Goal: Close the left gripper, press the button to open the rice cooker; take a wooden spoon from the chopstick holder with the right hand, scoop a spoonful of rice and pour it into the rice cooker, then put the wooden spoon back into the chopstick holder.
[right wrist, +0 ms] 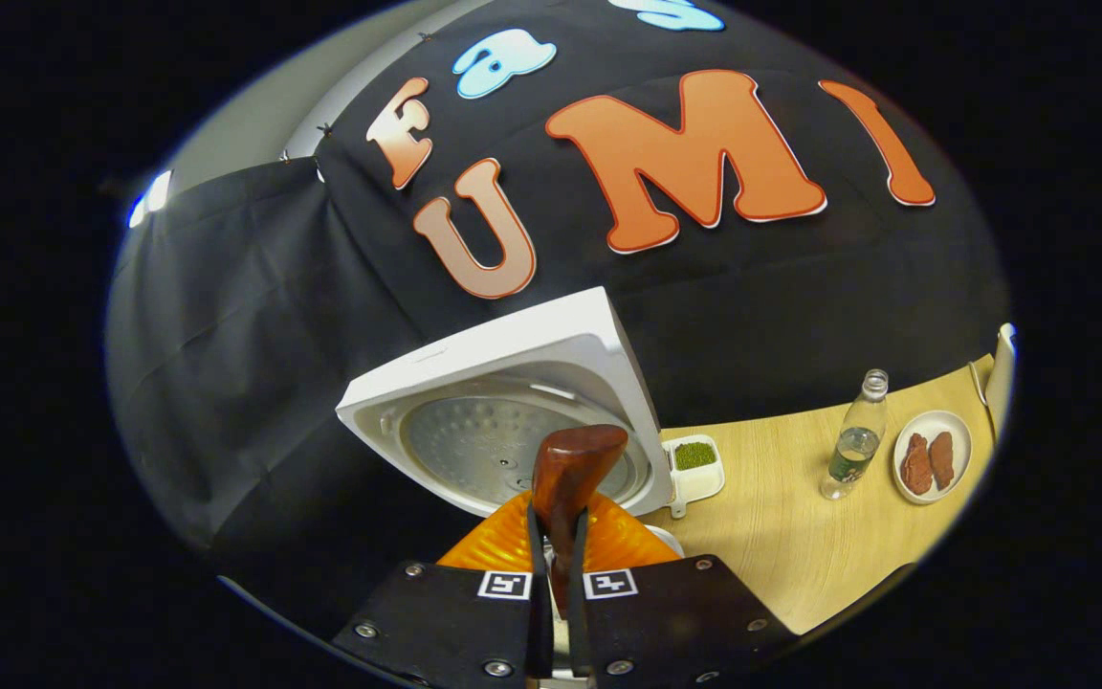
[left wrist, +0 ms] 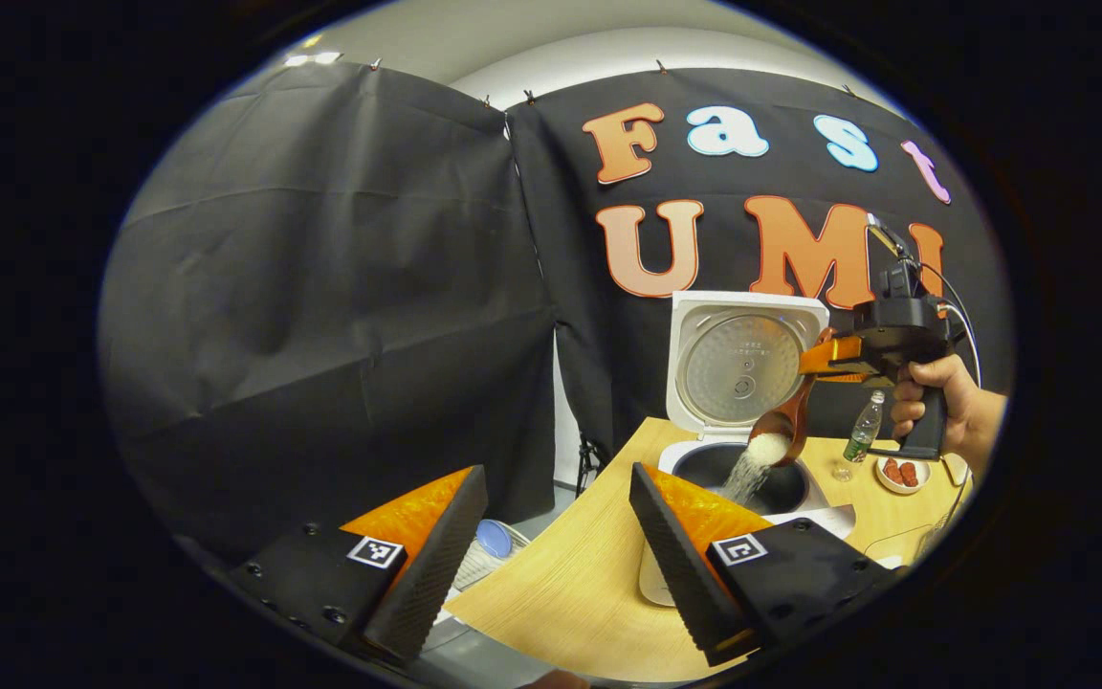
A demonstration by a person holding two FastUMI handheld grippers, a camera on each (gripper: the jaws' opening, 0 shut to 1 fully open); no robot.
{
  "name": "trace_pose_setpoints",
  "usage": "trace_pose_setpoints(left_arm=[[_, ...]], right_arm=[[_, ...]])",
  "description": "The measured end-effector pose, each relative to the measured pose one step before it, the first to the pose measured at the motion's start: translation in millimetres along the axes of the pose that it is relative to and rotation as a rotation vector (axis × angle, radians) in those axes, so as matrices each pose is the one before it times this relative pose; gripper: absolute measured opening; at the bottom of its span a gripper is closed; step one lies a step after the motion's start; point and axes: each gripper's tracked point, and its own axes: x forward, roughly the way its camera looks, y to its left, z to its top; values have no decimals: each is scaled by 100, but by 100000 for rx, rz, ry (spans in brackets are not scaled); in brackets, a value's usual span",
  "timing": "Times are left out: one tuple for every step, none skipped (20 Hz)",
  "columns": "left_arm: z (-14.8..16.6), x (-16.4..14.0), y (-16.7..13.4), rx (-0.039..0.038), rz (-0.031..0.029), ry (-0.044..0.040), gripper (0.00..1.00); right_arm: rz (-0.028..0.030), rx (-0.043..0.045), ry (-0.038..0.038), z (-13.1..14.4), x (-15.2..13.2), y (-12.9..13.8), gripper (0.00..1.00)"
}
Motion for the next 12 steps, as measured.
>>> trace_pose_setpoints(left_arm=[[110,-66,-92,227,-127,-169,97],[-59,-171,108,161,261,-194,100],[153,-38,-159,-483,-214,-238,100],[-223,-120,-220,-512,-343,106,100],[-12,-260,-302,-301,-159,188,97],[11,-266,-62,-143,-53,36,97],[9,-167,-217,4,-228,-13,100],[-88,-95,49,72,3,-238,100],[251,-153,-3,237,12,-271,100],[-111,0,259,329,470,-174,100],[-43,-51,193,78,416,-126,97],[142,-83,150,-19,558,25,100]], right_arm=[[-302,-2603,-981,386,-81,209,6],[352,-3986,328,125,37,264,6],[563,-4916,-324,27,-194,477,6],[268,-4312,-1339,405,-14,295,6],[-44,-3472,-1326,273,-155,187,6],[155,-2974,-1215,397,-30,264,6],[340,-2752,-1665,446,3,341,6],[811,-3492,-1576,510,0,413,6],[954,-4104,-1968,743,72,564,6],[1087,-4542,-1786,541,30,352,6],[988,-4108,-1317,441,-41,317,5],[1520,-4085,-1352,423,-81,416,5]])
